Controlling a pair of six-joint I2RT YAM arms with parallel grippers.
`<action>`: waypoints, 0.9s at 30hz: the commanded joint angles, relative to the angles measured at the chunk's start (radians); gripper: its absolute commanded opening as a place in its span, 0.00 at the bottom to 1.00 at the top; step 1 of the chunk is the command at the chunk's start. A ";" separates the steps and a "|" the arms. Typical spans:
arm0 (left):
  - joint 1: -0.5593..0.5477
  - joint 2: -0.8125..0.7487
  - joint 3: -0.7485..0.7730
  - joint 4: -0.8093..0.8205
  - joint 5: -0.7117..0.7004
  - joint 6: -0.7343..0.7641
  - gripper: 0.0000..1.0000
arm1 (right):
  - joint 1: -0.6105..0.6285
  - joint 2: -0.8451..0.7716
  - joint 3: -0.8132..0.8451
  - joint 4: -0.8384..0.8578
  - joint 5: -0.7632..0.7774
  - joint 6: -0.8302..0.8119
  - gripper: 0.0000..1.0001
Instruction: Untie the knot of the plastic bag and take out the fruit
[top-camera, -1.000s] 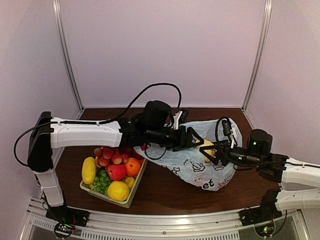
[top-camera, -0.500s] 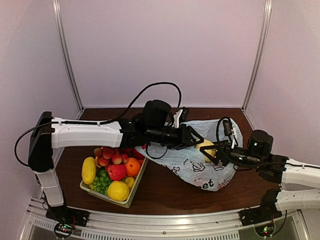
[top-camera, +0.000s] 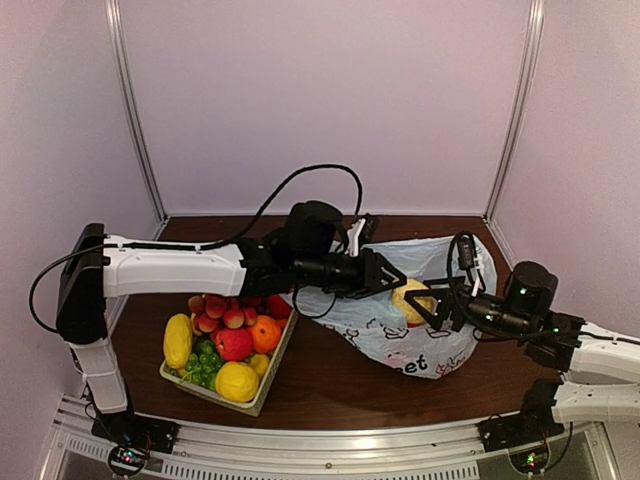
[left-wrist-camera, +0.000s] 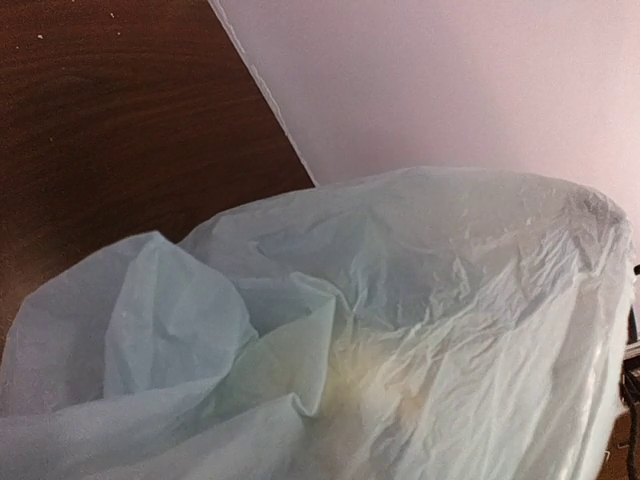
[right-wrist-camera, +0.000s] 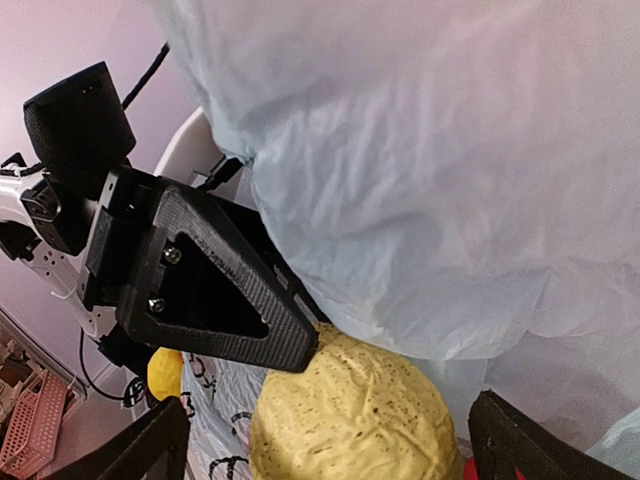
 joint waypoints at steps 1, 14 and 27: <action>-0.001 -0.049 -0.032 0.045 -0.043 0.054 0.22 | 0.003 -0.059 0.007 -0.073 0.068 -0.005 0.99; 0.000 -0.155 -0.097 0.121 0.079 0.194 0.22 | 0.001 -0.153 0.021 -0.282 0.241 0.038 0.99; -0.001 -0.474 -0.125 -0.361 -0.052 0.370 0.23 | 0.001 0.038 0.084 -0.284 0.260 0.025 0.99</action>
